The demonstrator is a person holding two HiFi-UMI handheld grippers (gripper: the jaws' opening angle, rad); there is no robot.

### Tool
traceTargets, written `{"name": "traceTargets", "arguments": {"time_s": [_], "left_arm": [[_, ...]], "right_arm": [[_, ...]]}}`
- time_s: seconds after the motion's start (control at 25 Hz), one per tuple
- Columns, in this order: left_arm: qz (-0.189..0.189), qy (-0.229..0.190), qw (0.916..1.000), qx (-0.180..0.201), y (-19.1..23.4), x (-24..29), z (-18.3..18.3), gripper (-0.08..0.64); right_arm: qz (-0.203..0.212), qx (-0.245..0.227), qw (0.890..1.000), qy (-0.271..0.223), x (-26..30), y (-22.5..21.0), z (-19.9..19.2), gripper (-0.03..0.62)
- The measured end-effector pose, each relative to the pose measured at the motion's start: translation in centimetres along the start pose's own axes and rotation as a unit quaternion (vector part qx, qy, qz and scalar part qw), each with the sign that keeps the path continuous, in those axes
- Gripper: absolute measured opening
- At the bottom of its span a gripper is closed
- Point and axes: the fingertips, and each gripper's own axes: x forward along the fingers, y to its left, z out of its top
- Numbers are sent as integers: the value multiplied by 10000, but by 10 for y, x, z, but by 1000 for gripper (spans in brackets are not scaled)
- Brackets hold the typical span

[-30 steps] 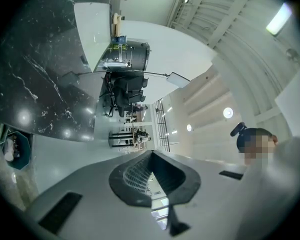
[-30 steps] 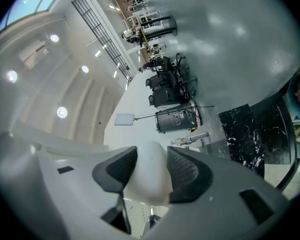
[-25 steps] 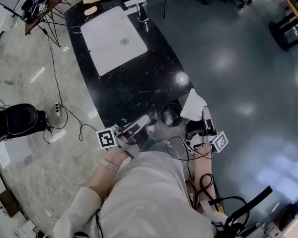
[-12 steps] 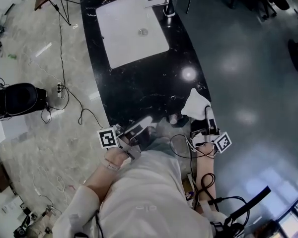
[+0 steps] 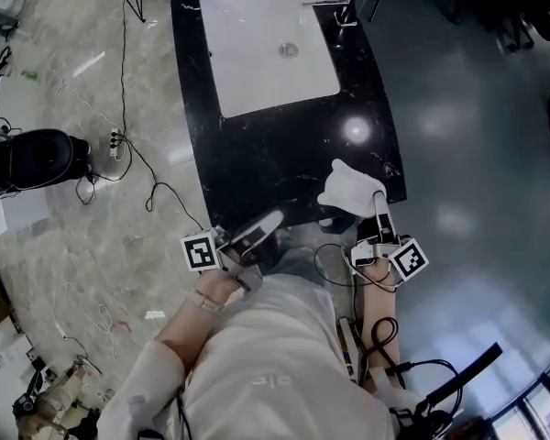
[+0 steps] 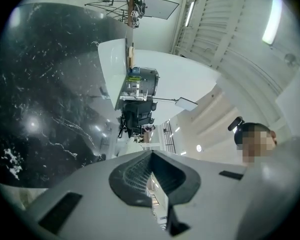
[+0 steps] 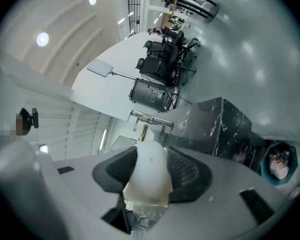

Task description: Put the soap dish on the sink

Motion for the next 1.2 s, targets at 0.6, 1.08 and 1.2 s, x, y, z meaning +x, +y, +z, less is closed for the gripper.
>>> {"name": "traceTargets", "arguments": {"time_s": [0.6, 1.08, 1.2], "left_arm": [[50, -334, 9994, -68, 6, -20, 10, 6], [41, -572, 9983, -80, 7, -38, 15, 6], [55, -660, 9978, -64, 8, -46, 18, 6]], "right_arm": [[-558, -1622, 9831, 632, 42, 24, -26, 204], [-967, -2847, 9512, 696, 63, 31, -48, 205], [-1001, -2999, 9462, 683, 67, 31, -48, 204]]}}
